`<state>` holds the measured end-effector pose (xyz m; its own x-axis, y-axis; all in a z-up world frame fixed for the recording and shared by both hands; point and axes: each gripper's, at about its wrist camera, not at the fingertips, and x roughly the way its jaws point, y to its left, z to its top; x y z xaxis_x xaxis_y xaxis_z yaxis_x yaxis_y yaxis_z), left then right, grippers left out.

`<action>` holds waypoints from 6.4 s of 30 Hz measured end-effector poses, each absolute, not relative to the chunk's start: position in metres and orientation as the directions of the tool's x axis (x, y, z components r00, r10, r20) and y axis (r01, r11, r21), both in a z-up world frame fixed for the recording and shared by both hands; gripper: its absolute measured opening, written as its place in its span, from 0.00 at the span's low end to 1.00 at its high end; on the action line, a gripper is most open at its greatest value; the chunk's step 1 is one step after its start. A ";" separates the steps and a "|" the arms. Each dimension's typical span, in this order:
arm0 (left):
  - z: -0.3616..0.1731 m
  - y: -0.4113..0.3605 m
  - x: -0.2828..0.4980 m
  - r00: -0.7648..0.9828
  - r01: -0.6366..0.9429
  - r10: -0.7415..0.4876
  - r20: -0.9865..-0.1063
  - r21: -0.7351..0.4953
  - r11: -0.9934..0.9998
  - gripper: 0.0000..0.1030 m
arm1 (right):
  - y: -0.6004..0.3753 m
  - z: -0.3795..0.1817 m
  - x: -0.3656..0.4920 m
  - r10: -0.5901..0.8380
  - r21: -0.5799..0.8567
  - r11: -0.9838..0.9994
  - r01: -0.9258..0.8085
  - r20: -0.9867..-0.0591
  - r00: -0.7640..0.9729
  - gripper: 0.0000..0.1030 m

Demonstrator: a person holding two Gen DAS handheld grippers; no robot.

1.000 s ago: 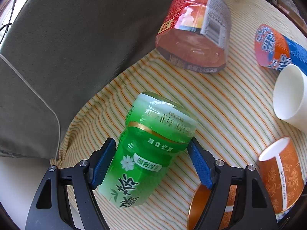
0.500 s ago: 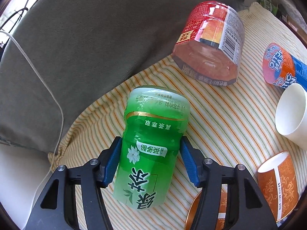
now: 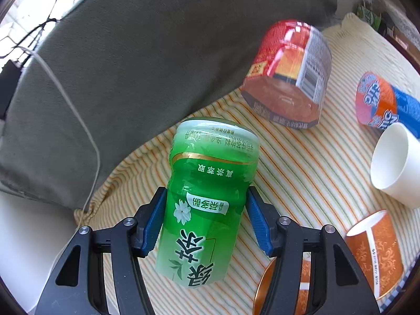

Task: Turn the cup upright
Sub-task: 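Lift the green bottle with the left gripper and carry it across the mattress, then lower the green bottle onto the mattress and open the left gripper, then close the right gripper around the green bottle lying on the mattress, then lift the green bottle with the right gripper and rotate it cap-up, then set the green bottle upright on the mattress and open the right gripper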

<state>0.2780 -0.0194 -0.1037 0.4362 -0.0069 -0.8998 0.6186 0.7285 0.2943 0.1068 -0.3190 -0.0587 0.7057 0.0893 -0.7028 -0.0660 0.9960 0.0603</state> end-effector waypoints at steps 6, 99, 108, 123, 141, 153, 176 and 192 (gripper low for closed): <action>-0.068 -0.026 0.246 0.479 0.618 -0.013 -0.878 0.327 0.715 0.58 | -0.320 -0.054 0.100 0.093 0.065 0.996 -0.066 -0.692 0.716 1.00; -0.084 -0.022 -0.066 0.382 0.499 -0.302 -0.874 -0.081 0.863 0.72 | -0.139 -0.116 -0.007 -0.042 -0.454 0.202 -0.868 -0.889 0.456 0.97; -0.085 -0.017 -0.064 0.387 0.489 -0.323 -0.864 -0.104 0.866 0.72 | -0.142 -0.134 0.007 -0.132 -0.459 0.156 -0.875 -0.887 0.442 0.69; -0.092 -0.016 -0.057 0.382 0.480 -0.342 -0.859 -0.132 0.867 0.72 | -0.193 -0.085 0.036 0.232 -0.237 0.604 -0.761 -0.861 0.452 0.65; -0.077 -0.021 -0.049 0.441 0.475 -0.380 -0.813 -0.148 0.868 0.72 | -0.278 -0.106 0.012 0.425 0.206 0.901 -0.381 -0.584 0.691 0.65; -0.070 -0.022 -0.057 0.565 0.419 -0.379 -0.733 -0.141 0.897 0.72 | -0.283 -0.112 -0.020 0.364 0.160 0.928 -0.337 -0.591 0.720 0.71; -0.016 -0.003 -0.097 0.938 0.094 -0.103 -0.331 -0.042 0.995 0.79 | -0.320 -0.020 -0.119 0.090 0.134 0.989 -0.057 -0.257 0.962 1.00; -0.005 -0.012 -0.107 0.955 0.100 -0.101 -0.280 -0.015 0.995 0.84 | -0.331 -0.006 -0.126 -0.059 0.124 0.988 0.088 -0.223 0.973 1.00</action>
<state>-0.1071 -0.0118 -0.0047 0.9548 -0.1005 -0.2797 0.1003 0.9948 -0.0152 -0.1261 -0.3307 -0.0059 0.9730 -0.0587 -0.2230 0.0880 0.9884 0.1238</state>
